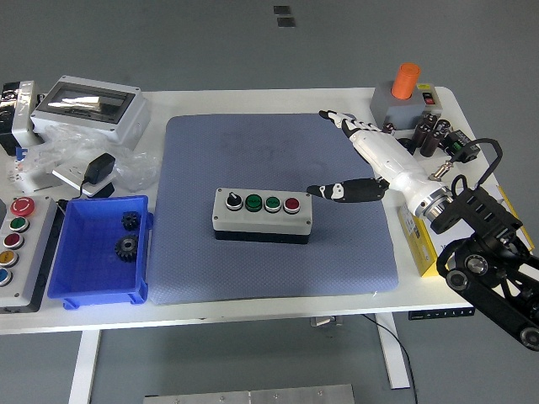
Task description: Pick up the button,place it on the desk,press the button,press the button
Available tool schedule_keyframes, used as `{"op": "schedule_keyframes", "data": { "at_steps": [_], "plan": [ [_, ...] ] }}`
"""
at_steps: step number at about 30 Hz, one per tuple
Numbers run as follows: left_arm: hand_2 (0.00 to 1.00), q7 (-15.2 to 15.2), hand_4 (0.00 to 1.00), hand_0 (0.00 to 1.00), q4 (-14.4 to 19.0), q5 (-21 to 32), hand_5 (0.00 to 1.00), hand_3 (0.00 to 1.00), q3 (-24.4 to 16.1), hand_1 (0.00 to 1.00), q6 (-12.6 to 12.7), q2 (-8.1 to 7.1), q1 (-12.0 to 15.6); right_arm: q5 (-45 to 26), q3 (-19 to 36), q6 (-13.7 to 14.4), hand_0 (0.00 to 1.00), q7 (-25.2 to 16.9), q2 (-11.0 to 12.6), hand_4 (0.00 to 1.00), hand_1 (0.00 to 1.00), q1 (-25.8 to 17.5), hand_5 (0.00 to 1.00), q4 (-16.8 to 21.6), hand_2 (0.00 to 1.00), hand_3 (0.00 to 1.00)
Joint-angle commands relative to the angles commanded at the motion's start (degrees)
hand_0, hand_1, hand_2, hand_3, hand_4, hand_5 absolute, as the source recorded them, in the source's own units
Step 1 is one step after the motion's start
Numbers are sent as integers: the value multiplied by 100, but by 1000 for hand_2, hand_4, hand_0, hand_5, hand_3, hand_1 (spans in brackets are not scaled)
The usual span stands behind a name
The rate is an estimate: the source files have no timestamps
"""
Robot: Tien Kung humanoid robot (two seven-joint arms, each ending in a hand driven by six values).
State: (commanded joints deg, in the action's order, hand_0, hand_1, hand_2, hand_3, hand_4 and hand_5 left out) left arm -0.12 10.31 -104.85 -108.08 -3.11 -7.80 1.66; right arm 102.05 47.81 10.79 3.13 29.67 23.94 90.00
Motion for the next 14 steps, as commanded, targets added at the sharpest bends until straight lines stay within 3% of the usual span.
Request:
{"op": "schedule_keyframes", "data": {
  "at_steps": [9,14],
  "plan": [
    [589,5,537,728,0,22,186,611,-3,729,10,10,1,-14,-37,-32,998,38,-82,998,998,11,507,-32,998,998],
    [592,18,557,727,0,45,183,617,-7,729,19,24,21,-554,-79,30,998,-164,-173,998,998,16,508,16,998,998]
  ]
}}
